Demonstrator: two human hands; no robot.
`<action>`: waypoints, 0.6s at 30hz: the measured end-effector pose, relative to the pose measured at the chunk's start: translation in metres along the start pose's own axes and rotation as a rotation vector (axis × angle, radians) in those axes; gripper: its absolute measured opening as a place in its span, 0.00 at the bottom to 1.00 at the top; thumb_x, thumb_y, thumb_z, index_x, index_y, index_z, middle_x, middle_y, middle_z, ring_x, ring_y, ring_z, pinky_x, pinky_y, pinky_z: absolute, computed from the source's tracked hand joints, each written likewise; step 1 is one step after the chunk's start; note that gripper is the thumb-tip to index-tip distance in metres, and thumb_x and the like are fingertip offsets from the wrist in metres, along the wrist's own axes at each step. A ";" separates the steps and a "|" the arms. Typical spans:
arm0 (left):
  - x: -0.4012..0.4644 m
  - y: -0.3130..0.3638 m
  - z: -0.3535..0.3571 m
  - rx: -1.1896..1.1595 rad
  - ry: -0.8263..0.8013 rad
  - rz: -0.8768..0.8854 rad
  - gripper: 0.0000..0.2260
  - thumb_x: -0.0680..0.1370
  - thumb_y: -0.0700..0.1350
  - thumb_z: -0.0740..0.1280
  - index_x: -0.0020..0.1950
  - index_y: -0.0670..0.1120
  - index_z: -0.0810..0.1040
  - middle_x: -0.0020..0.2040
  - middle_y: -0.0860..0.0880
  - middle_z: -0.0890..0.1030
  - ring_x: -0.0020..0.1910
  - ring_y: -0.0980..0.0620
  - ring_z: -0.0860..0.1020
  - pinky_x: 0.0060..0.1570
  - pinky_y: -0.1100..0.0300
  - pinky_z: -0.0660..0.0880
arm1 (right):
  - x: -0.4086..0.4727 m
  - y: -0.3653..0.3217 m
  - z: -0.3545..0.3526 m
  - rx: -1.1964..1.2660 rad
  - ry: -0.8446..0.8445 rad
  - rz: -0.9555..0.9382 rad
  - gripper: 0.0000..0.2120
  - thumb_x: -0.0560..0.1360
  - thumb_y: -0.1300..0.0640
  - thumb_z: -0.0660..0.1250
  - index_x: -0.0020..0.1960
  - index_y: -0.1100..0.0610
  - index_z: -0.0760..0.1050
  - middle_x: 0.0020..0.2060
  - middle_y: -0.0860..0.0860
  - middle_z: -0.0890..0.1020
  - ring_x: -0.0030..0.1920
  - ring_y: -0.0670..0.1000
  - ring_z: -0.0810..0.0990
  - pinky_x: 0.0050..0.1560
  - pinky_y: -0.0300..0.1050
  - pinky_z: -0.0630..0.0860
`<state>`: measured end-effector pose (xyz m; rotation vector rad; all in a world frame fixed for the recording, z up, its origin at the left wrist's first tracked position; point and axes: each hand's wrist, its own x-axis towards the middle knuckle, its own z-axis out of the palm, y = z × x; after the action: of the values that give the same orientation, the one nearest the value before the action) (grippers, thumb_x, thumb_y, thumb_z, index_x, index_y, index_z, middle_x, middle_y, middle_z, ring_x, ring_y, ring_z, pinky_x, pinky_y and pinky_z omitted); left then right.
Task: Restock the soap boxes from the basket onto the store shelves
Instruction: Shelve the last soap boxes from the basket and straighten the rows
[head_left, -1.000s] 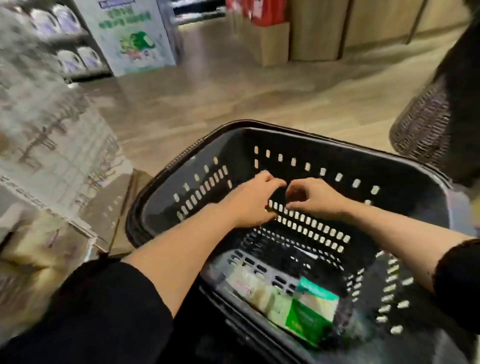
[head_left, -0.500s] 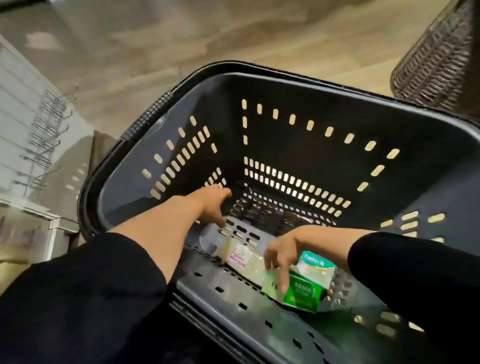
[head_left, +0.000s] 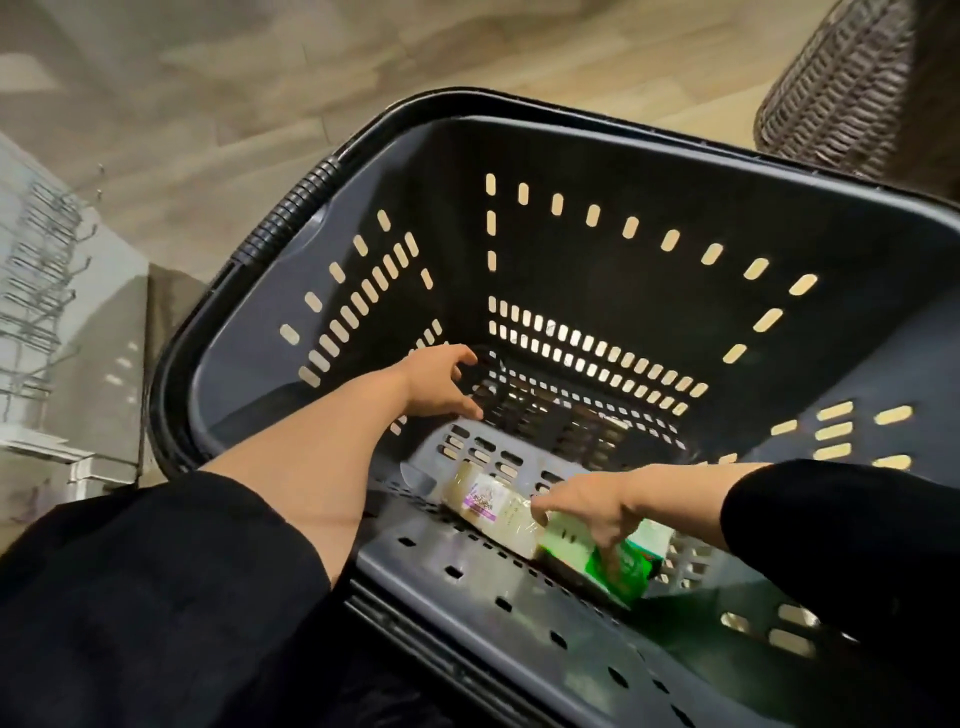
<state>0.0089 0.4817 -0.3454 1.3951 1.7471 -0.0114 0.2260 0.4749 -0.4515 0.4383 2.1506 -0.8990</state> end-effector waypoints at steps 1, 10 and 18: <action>0.000 0.002 0.000 -0.006 -0.001 0.005 0.34 0.72 0.41 0.75 0.74 0.47 0.64 0.68 0.43 0.72 0.65 0.44 0.73 0.66 0.47 0.71 | -0.004 0.003 -0.004 0.090 0.036 0.031 0.36 0.61 0.65 0.79 0.63 0.55 0.65 0.58 0.57 0.74 0.51 0.53 0.71 0.42 0.38 0.69; -0.004 0.026 0.012 -0.048 -0.276 0.065 0.39 0.67 0.44 0.79 0.73 0.50 0.63 0.63 0.47 0.73 0.57 0.52 0.74 0.58 0.60 0.73 | -0.055 0.015 -0.070 0.866 0.521 0.014 0.23 0.61 0.60 0.81 0.52 0.55 0.75 0.50 0.56 0.81 0.50 0.55 0.82 0.49 0.52 0.81; -0.008 0.036 0.010 -0.253 -0.083 0.244 0.24 0.69 0.36 0.76 0.55 0.54 0.70 0.50 0.55 0.77 0.46 0.65 0.80 0.44 0.71 0.77 | -0.073 0.005 -0.092 1.427 0.716 -0.205 0.28 0.67 0.73 0.71 0.65 0.62 0.71 0.57 0.56 0.79 0.56 0.53 0.81 0.42 0.40 0.79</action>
<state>0.0433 0.4838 -0.3297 1.3892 1.4457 0.2719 0.2305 0.5430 -0.3555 1.3726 1.7222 -2.6480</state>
